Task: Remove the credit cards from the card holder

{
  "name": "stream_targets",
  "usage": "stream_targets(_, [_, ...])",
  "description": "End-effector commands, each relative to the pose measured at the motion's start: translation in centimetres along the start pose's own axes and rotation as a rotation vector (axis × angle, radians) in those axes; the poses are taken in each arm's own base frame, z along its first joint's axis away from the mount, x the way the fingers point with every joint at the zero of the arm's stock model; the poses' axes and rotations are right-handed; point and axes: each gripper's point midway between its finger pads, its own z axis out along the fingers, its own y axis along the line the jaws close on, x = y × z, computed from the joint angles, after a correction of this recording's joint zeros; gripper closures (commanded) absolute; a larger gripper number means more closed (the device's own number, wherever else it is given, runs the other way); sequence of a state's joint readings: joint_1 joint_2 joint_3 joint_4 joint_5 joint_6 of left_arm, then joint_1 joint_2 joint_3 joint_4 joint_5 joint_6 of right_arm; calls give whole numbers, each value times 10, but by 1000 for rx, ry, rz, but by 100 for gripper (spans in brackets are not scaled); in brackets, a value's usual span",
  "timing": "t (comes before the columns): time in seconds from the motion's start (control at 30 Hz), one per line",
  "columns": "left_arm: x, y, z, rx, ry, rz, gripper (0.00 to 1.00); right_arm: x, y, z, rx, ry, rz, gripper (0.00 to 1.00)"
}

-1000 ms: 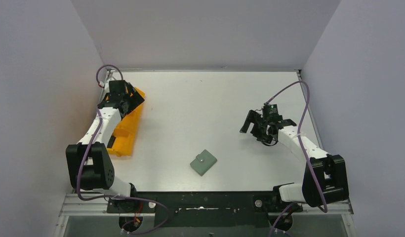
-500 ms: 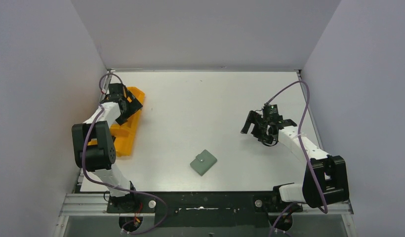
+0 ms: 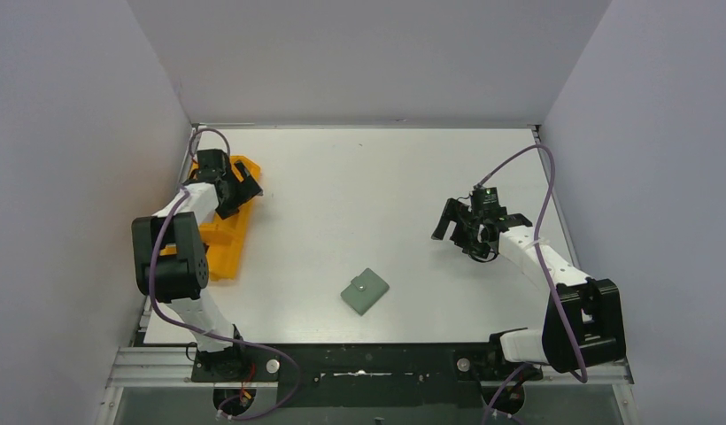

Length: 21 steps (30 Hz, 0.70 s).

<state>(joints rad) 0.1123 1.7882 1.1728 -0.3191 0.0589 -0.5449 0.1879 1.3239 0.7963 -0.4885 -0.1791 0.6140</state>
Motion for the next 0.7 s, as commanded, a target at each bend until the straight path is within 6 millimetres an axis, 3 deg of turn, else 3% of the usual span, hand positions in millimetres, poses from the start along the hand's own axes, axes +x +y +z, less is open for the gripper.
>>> stream_targets(0.0, [-6,-27,-6,118,-38,60,19,-16,7,-3,-9,-45,-15,2])
stream_targets(0.27, [19,-46,-5,152,4,134,20,-15,4,-3,5,-45,-16,2])
stream_targets(0.67, [83,-111,-18,255,53,360,22,-15,1,-3,20,-50,-17,2])
